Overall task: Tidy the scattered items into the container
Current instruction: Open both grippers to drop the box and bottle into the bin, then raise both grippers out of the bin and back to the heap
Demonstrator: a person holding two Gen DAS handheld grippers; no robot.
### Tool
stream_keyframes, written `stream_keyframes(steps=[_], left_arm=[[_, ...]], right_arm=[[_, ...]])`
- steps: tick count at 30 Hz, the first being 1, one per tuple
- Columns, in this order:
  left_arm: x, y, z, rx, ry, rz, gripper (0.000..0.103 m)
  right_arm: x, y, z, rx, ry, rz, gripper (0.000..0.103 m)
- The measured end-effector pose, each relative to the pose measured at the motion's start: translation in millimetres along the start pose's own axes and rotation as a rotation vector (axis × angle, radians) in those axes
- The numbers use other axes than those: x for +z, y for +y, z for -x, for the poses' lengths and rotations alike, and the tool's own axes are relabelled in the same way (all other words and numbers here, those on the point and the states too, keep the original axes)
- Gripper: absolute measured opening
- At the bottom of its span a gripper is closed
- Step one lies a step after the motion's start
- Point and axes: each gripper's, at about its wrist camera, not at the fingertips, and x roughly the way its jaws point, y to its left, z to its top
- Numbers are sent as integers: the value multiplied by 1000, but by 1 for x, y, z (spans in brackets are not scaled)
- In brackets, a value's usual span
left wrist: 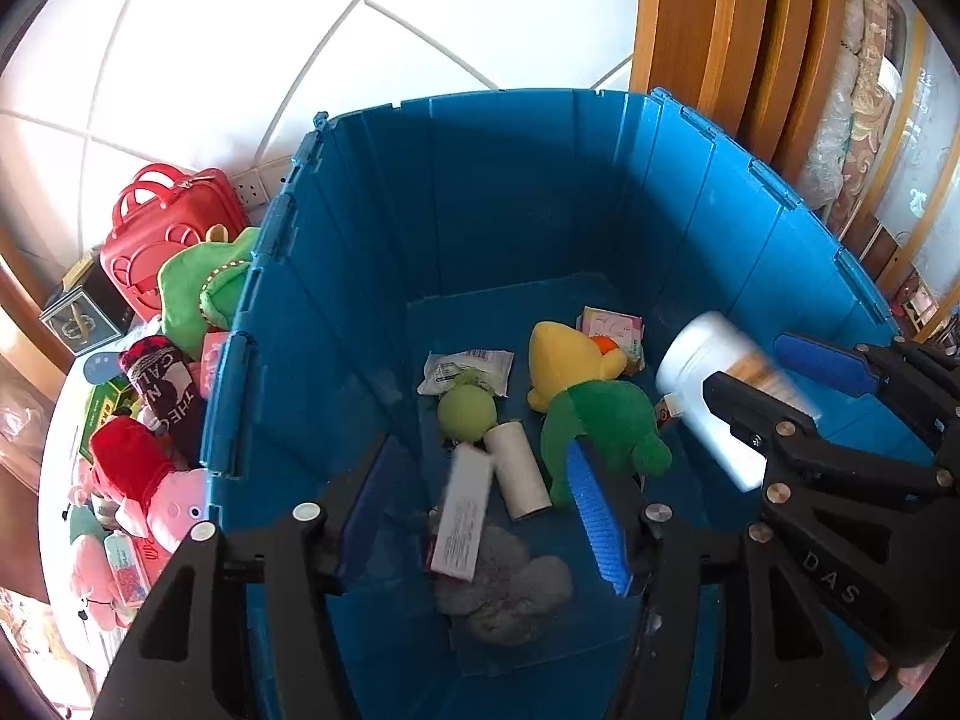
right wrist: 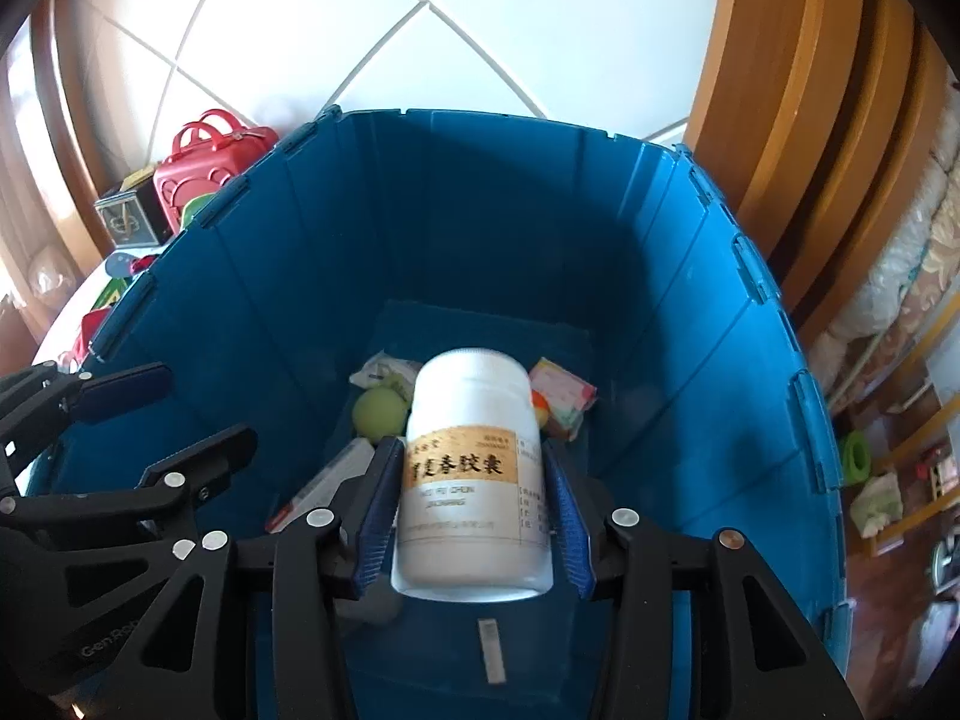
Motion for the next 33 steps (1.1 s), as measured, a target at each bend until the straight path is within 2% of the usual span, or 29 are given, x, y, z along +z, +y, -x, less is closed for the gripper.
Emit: stream_keyframes(steps=[2,4,10,12,15,22,27,33], left_arm=[[-1,1,4,-4,-6,4,58],[-3,2,9,-4,-16,5,58],[-13,1,25,-15,-45,0,58],[-18,-1,33,-14,-63,-6,58],[-27,-3,44,-16,-91,-13,58],[-47,-1,61,-36,-135,17,59],[-62,-5,70,3,-179,23,59],[-77,-3,83,3,-219,52,59]], right_arm=[[-1,-1,3,-2,0,-3,50],[-4,-1,8,-6,-7,-7,61],[-20,-2,31,-46,-48,-8,83],[-29,-2,40,-60,-64,-9,87],[-43,-3,54,-81,-85,-21,103],[-74,-10,72,-108,-103,-70,103],[-92,-10,84,-111,-127,-89,103],[-103,-12,87,-94,-135,-112,103]])
